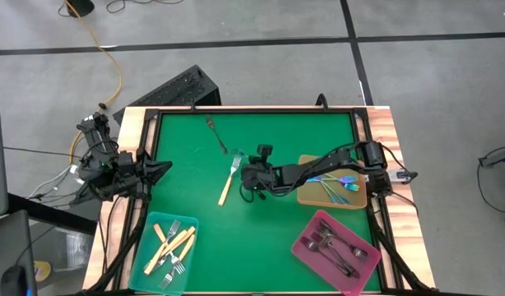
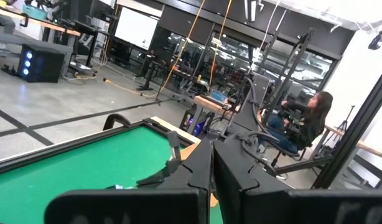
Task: Sort silverware by color (type)
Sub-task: Put the blue fork into the orange bin
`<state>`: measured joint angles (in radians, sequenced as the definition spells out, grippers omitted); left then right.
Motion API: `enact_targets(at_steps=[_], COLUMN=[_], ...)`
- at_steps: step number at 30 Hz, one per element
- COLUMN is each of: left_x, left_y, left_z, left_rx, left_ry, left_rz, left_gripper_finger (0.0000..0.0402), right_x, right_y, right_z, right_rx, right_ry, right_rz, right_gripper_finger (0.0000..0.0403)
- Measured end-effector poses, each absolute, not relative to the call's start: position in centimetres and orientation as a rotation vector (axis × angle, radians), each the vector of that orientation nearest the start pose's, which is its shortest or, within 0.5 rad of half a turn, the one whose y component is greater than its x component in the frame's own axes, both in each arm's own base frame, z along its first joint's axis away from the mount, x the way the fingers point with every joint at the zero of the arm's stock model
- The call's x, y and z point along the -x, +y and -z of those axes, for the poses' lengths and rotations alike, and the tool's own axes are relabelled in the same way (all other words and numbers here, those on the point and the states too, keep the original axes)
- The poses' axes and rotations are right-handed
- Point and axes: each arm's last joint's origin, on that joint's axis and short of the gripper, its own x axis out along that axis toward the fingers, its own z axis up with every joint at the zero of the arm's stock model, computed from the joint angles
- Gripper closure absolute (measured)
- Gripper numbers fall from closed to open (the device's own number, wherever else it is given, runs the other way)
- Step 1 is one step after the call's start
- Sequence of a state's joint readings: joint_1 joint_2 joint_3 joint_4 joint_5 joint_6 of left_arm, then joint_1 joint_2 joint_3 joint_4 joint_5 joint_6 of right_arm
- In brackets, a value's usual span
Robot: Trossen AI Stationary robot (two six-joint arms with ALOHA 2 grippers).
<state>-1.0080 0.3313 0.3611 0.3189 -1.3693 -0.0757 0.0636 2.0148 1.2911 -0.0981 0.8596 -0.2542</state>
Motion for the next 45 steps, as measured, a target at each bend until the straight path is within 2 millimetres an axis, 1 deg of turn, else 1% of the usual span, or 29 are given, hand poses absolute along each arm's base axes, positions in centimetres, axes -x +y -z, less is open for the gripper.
enact_targets(at_steps=[7, 12, 17, 20, 22, 24, 29, 35, 38, 41, 45], left_x=[-6.8, -6.8, -6.8, -6.8, -6.8, -6.8, -6.8, -6.8, -6.9, -6.9, -6.9], left_y=[-5.5, -5.5, -5.5, -5.5, -5.5, -5.5, -5.5, -5.5, -5.5, -5.6, -5.6], left_z=[-28.2, -28.2, -28.1, -28.1, -28.1, -28.1, -28.1, -28.0, -27.9, -27.7, -27.6], left_rx=[0.399, 0.399, 0.387, 0.387, 0.386, 0.386, 0.383, 0.377, 0.376, 0.358, 0.353], left_ry=[-0.144, -0.144, -0.139, -0.139, -0.139, -0.139, -0.138, -0.135, -0.133, -0.124, -0.118], left_rz=[-0.353, -0.353, -0.354, -0.354, -0.353, -0.354, -0.354, -0.354, -0.354, -0.354, -0.355], left_gripper_finger=[0.0401, 0.0402, 0.0401, 0.0401, 0.0401, 0.0401, 0.0402, 0.0401, 0.0401, 0.0401, 0.0401], right_x=[-41.4, -41.3, -41.1, -40.5, -40.0, -39.0, -36.0, -31.1, -28.2, -25.4, -21.9], right_y=[0.3, 0.1, 0.0, 0.0, 0.0, -0.1, -1.0, -1.8, -1.7, -1.1, 0.2], right_z=[-16.4, -16.4, -16.5, -17.4, -18.6, -20.0, -24.5, -29.1, -30.9, -32.2, -33.1], right_rx=[0.718, 0.737, 0.802, 0.811, 0.78, 0.759, 0.69, 0.628, 0.573, 0.507, 0.434], right_ry=[0.872, 0.881, 0.917, 0.938, 0.925, 0.932, 0.924, 0.956, 0.96, 0.951, 0.924], right_rz=[0.78, 0.813, 0.847, 0.837, 0.848, 0.852, 0.896, 0.908, 0.934, 0.965, 0.991], right_gripper_finger=[0.0378, 0.0371, 0.0371, 0.0372, 0.0371, 0.0371, 0.0371, 0.0371, 0.0372, 0.0371, 0.0368])
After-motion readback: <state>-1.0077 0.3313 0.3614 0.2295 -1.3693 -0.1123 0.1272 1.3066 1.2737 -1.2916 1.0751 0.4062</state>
